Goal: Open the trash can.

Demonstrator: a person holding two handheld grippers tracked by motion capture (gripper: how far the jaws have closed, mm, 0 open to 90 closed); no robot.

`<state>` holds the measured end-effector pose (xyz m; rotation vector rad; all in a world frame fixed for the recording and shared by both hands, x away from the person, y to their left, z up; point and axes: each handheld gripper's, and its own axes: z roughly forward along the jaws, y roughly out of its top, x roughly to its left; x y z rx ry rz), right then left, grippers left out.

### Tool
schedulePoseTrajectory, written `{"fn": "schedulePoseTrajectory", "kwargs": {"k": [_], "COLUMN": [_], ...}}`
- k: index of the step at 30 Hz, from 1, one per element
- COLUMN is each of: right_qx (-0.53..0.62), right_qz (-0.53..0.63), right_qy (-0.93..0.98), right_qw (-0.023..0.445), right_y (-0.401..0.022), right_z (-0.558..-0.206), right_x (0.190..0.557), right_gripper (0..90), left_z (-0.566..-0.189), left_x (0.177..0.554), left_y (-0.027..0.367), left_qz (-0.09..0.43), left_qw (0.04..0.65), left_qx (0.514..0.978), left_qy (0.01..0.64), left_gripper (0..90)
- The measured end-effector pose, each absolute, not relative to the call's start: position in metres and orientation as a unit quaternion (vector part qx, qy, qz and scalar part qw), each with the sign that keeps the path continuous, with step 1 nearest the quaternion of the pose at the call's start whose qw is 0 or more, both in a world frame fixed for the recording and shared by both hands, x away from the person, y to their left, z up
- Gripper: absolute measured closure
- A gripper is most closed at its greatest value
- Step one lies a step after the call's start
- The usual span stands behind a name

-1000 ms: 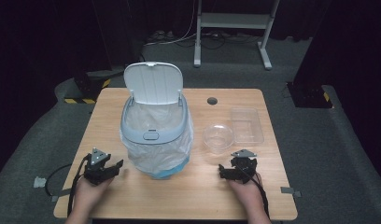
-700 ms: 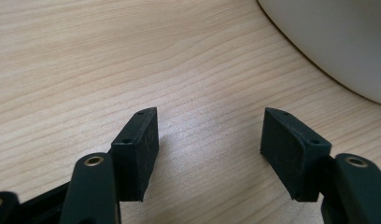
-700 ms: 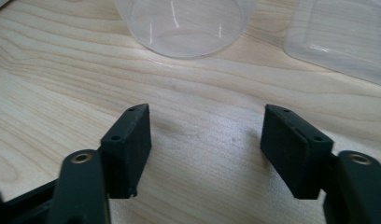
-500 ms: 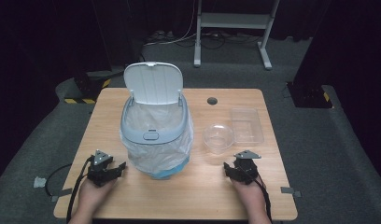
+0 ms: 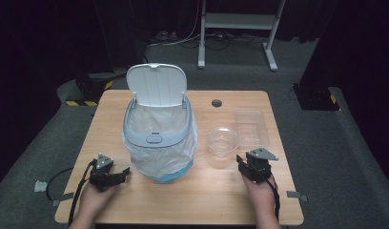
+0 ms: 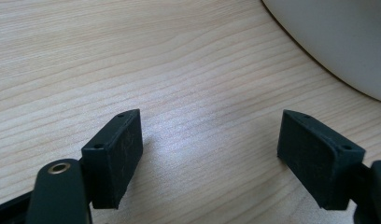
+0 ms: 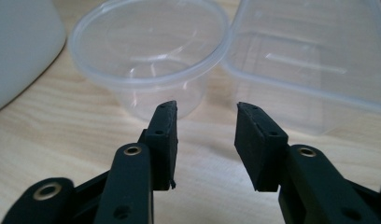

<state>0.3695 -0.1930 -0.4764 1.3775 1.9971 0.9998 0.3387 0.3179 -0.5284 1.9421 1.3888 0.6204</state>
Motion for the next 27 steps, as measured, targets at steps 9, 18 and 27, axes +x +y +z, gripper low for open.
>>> {"fn": "schedulePoseTrajectory", "kwargs": {"k": [9, 18, 27], "right_qx": [0.523, 0.546, 0.547], "right_qz": [0.384, 0.357, 0.342], "right_qy": [0.707, 0.69, 0.698], "right_qw": [0.282, 0.314, 0.31], "right_y": [-0.209, -0.224, -0.224], "right_z": [-0.461, -0.465, -0.475], "right_x": [0.384, 0.418, 0.421], "right_gripper": [63.8, 66.6, 66.4], "left_z": [-0.529, -0.529, -0.529], "left_x": [0.337, 0.337, 0.337], "left_y": [0.318, 0.317, 0.317], "left_qz": [0.237, 0.237, 0.237], "left_qw": [0.333, 0.335, 0.335], "left_qx": [0.742, 0.742, 0.742], "left_qy": [0.532, 0.531, 0.531], "left_gripper": [22.9, 23.5, 23.7]}}
